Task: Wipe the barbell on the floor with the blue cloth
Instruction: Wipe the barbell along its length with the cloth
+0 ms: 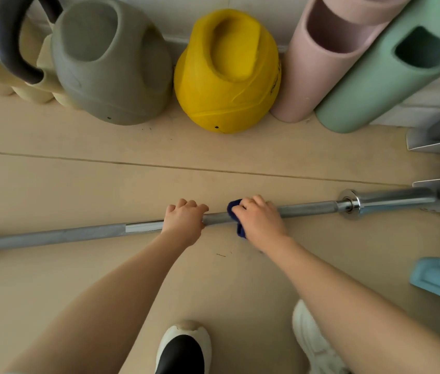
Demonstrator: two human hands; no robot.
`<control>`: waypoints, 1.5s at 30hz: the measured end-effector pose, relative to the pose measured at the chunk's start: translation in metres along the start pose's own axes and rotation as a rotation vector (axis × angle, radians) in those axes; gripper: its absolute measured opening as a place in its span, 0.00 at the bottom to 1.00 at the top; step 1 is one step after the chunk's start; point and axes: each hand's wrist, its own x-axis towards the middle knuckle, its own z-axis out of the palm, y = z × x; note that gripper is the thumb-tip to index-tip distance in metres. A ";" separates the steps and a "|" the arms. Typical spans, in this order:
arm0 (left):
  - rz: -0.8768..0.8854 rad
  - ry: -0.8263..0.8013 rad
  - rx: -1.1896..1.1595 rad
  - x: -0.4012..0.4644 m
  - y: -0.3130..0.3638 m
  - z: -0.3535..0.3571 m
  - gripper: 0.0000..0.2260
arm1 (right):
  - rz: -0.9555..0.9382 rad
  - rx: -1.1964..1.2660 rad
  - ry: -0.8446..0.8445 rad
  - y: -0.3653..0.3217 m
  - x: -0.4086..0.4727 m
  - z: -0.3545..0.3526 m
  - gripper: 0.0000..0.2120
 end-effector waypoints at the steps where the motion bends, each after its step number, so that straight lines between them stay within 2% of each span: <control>1: 0.009 -0.004 0.016 0.000 0.002 -0.003 0.18 | -0.006 -0.042 -0.024 0.018 -0.003 -0.005 0.13; 5: 0.177 0.006 0.155 0.001 0.016 -0.012 0.22 | 0.254 -0.205 -0.138 0.102 -0.029 -0.017 0.12; 8: 0.247 -0.008 0.157 0.009 0.040 -0.018 0.23 | 0.424 -0.173 -0.176 0.131 -0.042 -0.016 0.17; 10: 0.249 -0.028 0.143 0.016 0.057 -0.018 0.23 | 0.406 -0.087 -0.136 0.124 -0.032 -0.007 0.15; 12: 0.244 -0.045 0.165 0.020 0.073 -0.013 0.23 | 0.285 -0.021 -0.086 0.112 -0.022 0.001 0.11; 15: 0.217 -0.041 0.215 0.022 0.087 -0.004 0.21 | 0.071 -0.040 -0.098 0.134 -0.027 -0.007 0.19; 16: 0.197 -0.028 0.222 0.021 0.089 -0.002 0.20 | 0.067 -0.096 -0.125 0.150 -0.032 -0.012 0.20; 19: 0.134 0.006 0.183 0.021 0.092 0.002 0.20 | 0.275 -0.204 -0.150 0.184 -0.041 -0.022 0.12; 22: 0.097 0.024 0.137 0.019 0.096 0.005 0.21 | 0.317 -0.050 -0.108 0.153 -0.029 -0.014 0.10; 27: -0.013 0.059 0.119 0.014 0.102 0.009 0.19 | 0.076 0.196 0.032 0.076 -0.011 0.010 0.11; 29: -0.064 0.077 0.104 0.011 0.102 0.010 0.19 | -0.028 0.224 0.016 0.073 -0.008 0.012 0.13; 32: -0.104 0.108 0.079 0.006 0.094 0.004 0.19 | -0.111 0.208 0.127 0.094 -0.014 0.014 0.14; 35: -0.151 0.103 0.048 -0.002 0.085 -0.006 0.19 | 0.037 0.322 0.074 0.108 -0.016 0.015 0.13; 37: -0.191 0.075 0.051 -0.006 0.080 -0.011 0.19 | 0.119 0.453 0.070 0.090 -0.012 0.011 0.12; 42: -0.202 0.090 0.041 -0.006 0.064 -0.023 0.20 | -0.160 0.446 0.044 -0.001 -0.007 0.013 0.14; 45: -0.189 0.111 0.024 -0.013 0.044 -0.031 0.22 | -0.196 0.341 0.008 0.004 0.000 0.013 0.15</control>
